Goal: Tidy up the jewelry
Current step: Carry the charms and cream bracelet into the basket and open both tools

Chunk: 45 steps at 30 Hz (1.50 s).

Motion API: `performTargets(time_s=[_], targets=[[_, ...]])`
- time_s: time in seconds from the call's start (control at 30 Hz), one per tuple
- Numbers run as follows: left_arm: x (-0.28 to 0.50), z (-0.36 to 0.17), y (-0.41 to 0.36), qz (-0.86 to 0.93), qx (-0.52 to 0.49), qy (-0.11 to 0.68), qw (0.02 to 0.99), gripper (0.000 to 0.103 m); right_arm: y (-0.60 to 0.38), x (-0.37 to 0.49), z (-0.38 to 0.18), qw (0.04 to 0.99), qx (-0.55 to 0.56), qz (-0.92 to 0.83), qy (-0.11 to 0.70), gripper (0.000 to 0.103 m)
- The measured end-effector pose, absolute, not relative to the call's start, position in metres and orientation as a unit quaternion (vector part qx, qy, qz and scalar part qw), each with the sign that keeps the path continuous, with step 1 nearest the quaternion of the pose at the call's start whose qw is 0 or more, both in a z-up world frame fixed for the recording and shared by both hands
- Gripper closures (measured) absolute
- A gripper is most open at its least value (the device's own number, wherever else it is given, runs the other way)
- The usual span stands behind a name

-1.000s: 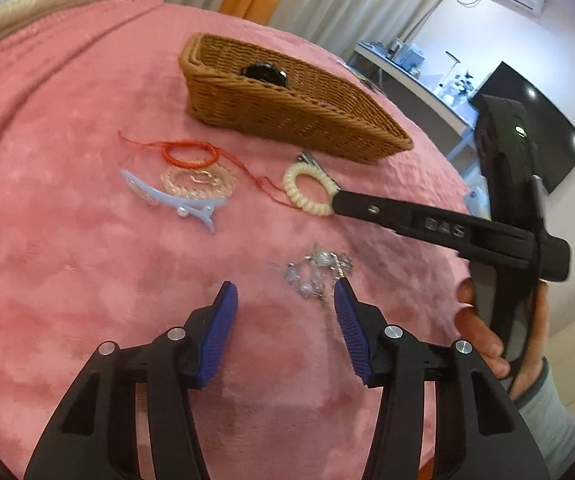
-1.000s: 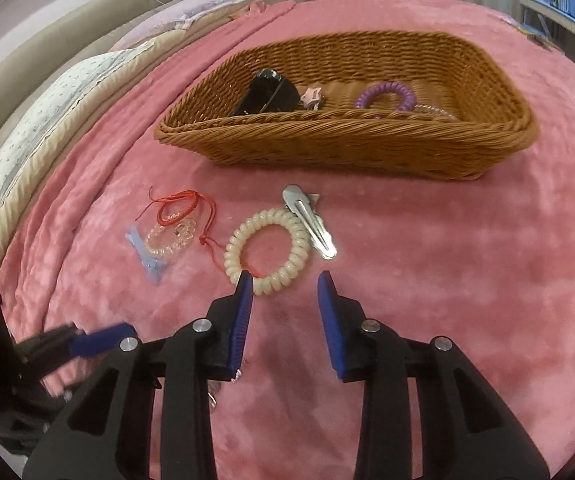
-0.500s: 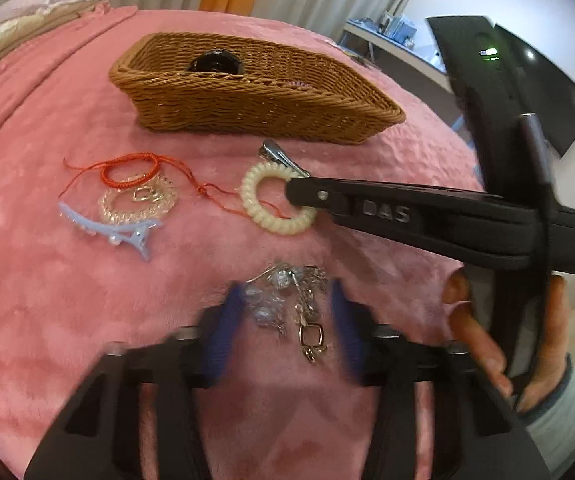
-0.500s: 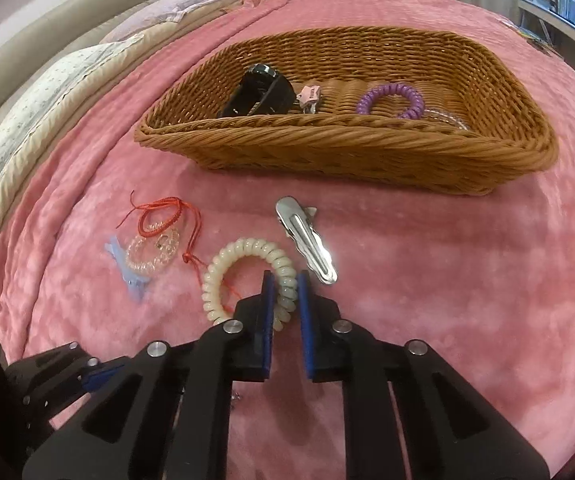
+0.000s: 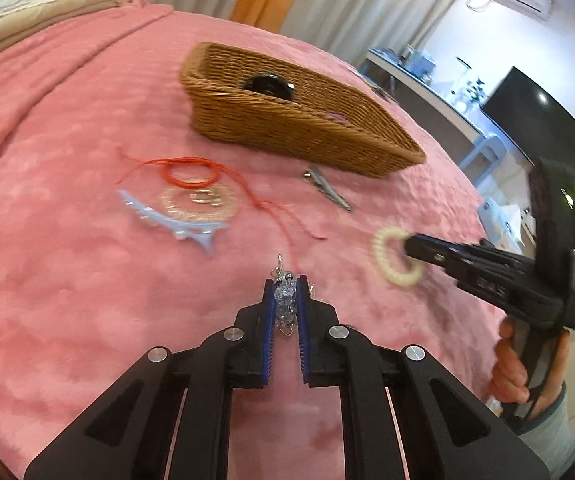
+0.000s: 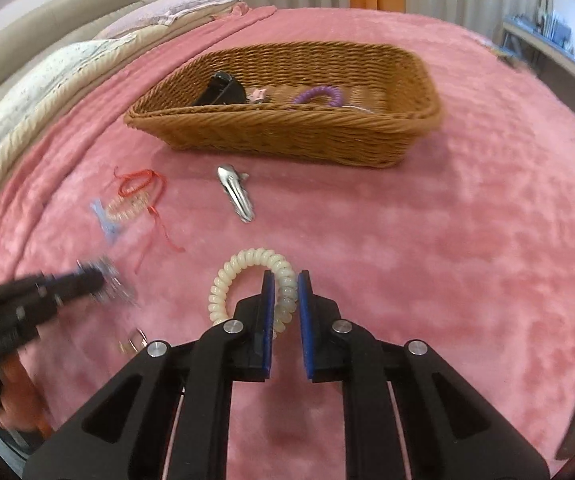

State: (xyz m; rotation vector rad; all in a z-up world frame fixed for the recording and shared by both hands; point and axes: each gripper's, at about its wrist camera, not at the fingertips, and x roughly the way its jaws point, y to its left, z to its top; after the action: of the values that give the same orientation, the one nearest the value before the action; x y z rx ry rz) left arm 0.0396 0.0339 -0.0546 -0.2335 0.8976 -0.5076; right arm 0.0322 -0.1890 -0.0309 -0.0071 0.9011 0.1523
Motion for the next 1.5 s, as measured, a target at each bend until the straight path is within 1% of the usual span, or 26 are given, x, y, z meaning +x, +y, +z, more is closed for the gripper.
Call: performTargets(time_s=[0.17, 0.2, 0.27, 0.33, 0.5, 0.6, 0.63, 0.67, 0.7, 0.73, 0.8, 1.03, 1.2, 1.43, 1.5], targets=[[0.04, -0.065, 0.041, -0.236, -0.129, 0.434, 0.86, 0.095, -0.193, 0.028, -0.038, 0.893, 0.001, 0.076, 0.443, 0.091], [0.04, -0.066, 0.04, -0.237, -0.129, 0.432, 0.861, 0.095, -0.194, 0.028, -0.04, 0.893, 0.003, 0.077, 0.444, 0.088], [0.04, -0.065, 0.04, -0.238, -0.126, 0.429, 0.862, 0.094, -0.194, 0.028, -0.042, 0.893, 0.011, 0.078, 0.444, 0.078], [0.04, -0.066, 0.039, -0.239, -0.123, 0.428, 0.863, 0.094, -0.195, 0.026, -0.04, 0.895, 0.019, 0.083, 0.438, 0.06], [0.039, -0.068, 0.044, -0.243, -0.128, 0.427, 0.861, 0.094, -0.189, 0.024, -0.038, 0.899, -0.002, 0.075, 0.432, 0.059], [0.037, -0.068, 0.043, -0.241, -0.123, 0.425, 0.864, 0.094, -0.184, 0.029, -0.045, 0.896, -0.017, 0.064, 0.44, 0.06], [0.036, -0.067, 0.043, -0.241, -0.12, 0.423, 0.865, 0.094, -0.181, 0.03, -0.047, 0.895, -0.023, 0.062, 0.441, 0.066], [0.035, -0.066, 0.042, -0.241, -0.118, 0.422, 0.866, 0.094, -0.177, 0.031, -0.048, 0.896, -0.031, 0.06, 0.44, 0.068], [0.034, -0.065, 0.042, -0.242, -0.117, 0.421, 0.866, 0.094, -0.176, 0.03, -0.048, 0.896, -0.037, 0.06, 0.438, 0.074], [0.033, -0.062, 0.042, -0.244, -0.116, 0.417, 0.868, 0.094, -0.173, 0.029, -0.048, 0.897, -0.043, 0.062, 0.436, 0.084], [0.031, -0.058, 0.041, -0.249, -0.115, 0.41, 0.87, 0.095, -0.168, 0.027, -0.046, 0.898, -0.05, 0.069, 0.432, 0.092], [0.023, -0.023, 0.039, -0.267, -0.105, 0.371, 0.883, 0.095, -0.168, 0.017, -0.022, 0.912, -0.048, 0.076, 0.401, 0.093], [0.026, 0.009, 0.033, -0.278, -0.094, 0.338, 0.894, 0.095, -0.176, 0.015, 0.014, 0.928, -0.031, 0.078, 0.362, 0.094], [0.06, 0.053, 0.008, -0.284, -0.061, 0.297, 0.91, 0.095, -0.184, 0.042, 0.062, 0.948, -0.023, 0.065, 0.311, 0.094], [0.072, 0.057, 0.003, -0.285, -0.056, 0.292, 0.911, 0.095, -0.188, 0.055, 0.069, 0.95, -0.02, 0.063, 0.306, 0.094]])
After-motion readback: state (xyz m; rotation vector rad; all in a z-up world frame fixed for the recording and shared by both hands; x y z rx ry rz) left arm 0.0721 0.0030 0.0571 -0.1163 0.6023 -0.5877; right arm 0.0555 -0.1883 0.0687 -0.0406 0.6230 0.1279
